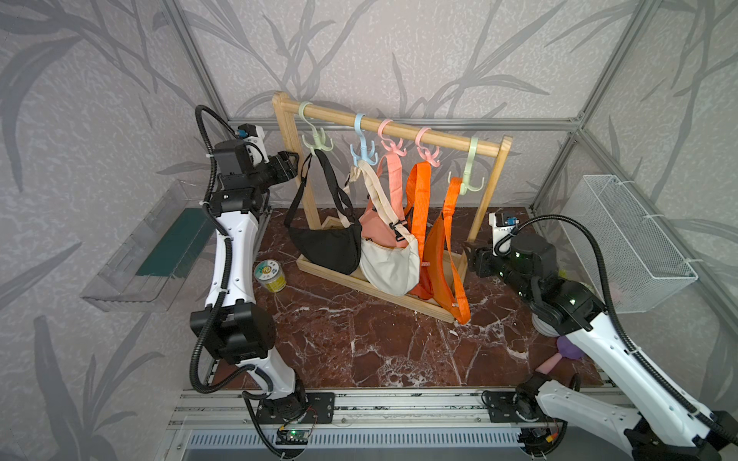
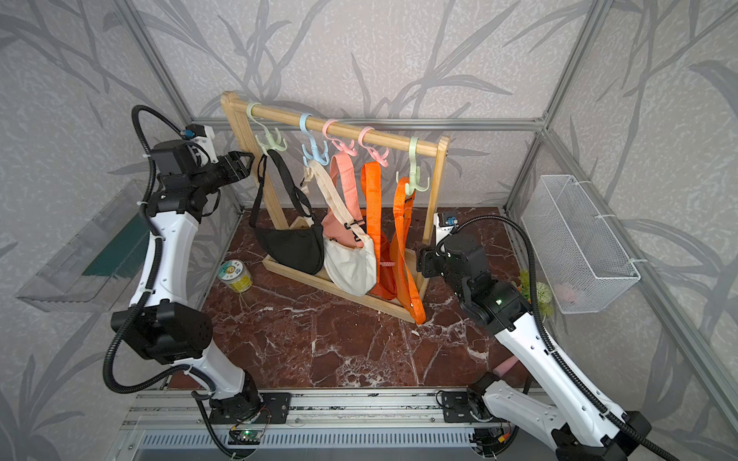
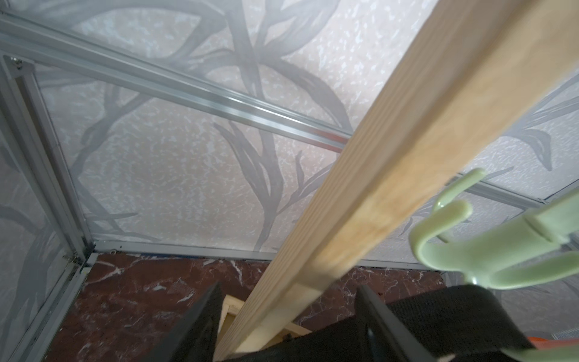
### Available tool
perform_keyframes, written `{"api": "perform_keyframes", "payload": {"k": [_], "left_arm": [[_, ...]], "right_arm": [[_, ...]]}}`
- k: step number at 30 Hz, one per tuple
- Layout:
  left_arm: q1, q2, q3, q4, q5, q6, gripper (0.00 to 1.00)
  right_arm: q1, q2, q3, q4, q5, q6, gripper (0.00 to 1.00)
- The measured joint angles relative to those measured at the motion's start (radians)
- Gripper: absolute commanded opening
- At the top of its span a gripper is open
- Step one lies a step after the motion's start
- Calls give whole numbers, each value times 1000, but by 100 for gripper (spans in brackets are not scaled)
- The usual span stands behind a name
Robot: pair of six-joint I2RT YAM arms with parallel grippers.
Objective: Take the bag off the hook
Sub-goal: Adjust the clothesline at the center of the board.
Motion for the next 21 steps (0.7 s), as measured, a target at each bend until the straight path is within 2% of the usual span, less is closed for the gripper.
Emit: {"api": "perform_keyframes", "payload": {"k": [7,10,13,21], "left_arm": [[0,24,19,35,54,-6,61],[0,45,27,47,61,-14,53],[-1,61,27,55,63,-20,48],[-3,69,23,96,63,-21,44]], "right_arm": [[-57,95,3,15,-55,0,71],[-68,110,7,23,-67,0,69],[-79,119,19,29,-83,-2,63],[-95,151,22,91,-122,-31,50]]}}
